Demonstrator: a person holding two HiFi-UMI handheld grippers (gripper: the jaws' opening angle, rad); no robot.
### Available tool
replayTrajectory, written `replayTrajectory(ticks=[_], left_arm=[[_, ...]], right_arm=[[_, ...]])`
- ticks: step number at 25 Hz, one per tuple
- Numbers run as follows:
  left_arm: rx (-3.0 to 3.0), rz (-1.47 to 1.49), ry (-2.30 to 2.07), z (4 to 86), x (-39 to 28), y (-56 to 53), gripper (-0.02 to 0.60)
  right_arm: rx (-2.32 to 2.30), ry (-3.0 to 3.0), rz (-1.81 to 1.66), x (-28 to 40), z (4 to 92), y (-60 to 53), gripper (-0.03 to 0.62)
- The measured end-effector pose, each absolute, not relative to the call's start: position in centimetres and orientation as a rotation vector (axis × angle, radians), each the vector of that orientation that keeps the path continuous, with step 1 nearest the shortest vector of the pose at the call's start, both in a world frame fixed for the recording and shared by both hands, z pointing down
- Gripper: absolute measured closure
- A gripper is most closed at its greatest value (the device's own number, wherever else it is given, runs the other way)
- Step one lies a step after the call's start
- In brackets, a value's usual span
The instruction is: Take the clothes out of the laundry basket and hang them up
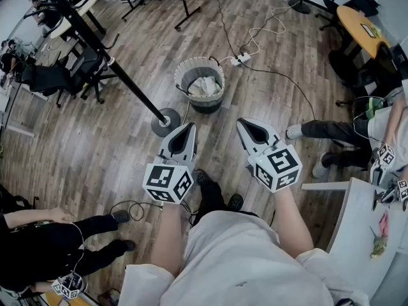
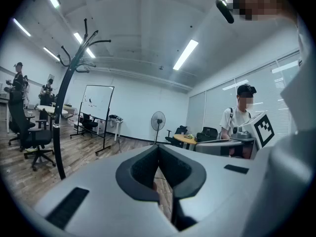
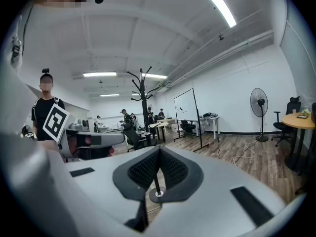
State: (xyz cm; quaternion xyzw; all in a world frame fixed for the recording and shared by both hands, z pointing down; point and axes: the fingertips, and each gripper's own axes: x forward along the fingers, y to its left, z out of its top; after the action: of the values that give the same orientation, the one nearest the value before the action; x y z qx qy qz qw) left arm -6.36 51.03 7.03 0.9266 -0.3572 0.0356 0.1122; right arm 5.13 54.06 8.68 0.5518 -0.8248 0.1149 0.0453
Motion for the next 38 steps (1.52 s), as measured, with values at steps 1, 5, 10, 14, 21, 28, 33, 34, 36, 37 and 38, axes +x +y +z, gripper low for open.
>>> replayTrajectory(ticks=[1,5,10,14,21,28,33,34,36,37,38], left_arm=[[2.720,0.104,-1.052,7.0,-6.4,50.8,0.563],[2.714,0.099,-1.064,7.2,-6.6,50.2,0.563],[2.708,0.109,-1.070,7.5,-6.8,49.0,0.563],[2.706,0.104,-1.056,7.8,-6.6,47.0,0.561],[2.716,0.095,-1.044,8.1,-6.7,41.8,0.560],[2.715,0.101,-1.042,8.8,-7.7,35.3,0.477],[2.716,0.107,-1.025,9.2,-8.4,31.7,0.441],[2.720,0.107,-1.020,9.2,-8.5,31.2,0.438],[2.728,0.109,-1.009,9.3,-8.8,30.0,0.432],[2.731,0.110,-1.002,9.2,-9.0,29.5,0.430],[2.734,0.111,-0.995,9.2,-9.1,28.9,0.429]], right_arm=[[1.681,-2.520,0.351,5.1,8.7,53.9,0.589],[1.674,-2.526,0.340,5.0,8.7,53.2,0.589],[1.678,-2.538,0.347,4.7,8.6,51.8,0.588],[1.650,-2.523,0.359,4.4,9.2,49.8,0.588],[1.638,-2.498,0.368,4.3,9.4,44.4,0.555],[1.672,-2.461,0.387,4.3,9.8,38.5,0.509],[1.695,-2.439,0.381,4.2,9.7,34.9,0.482],[1.700,-2.436,0.377,4.1,9.6,34.4,0.479],[1.714,-2.429,0.373,3.9,9.4,33.2,0.476],[1.721,-2.425,0.373,3.8,9.3,32.7,0.474],[1.727,-2.420,0.374,3.7,9.3,32.2,0.474]])
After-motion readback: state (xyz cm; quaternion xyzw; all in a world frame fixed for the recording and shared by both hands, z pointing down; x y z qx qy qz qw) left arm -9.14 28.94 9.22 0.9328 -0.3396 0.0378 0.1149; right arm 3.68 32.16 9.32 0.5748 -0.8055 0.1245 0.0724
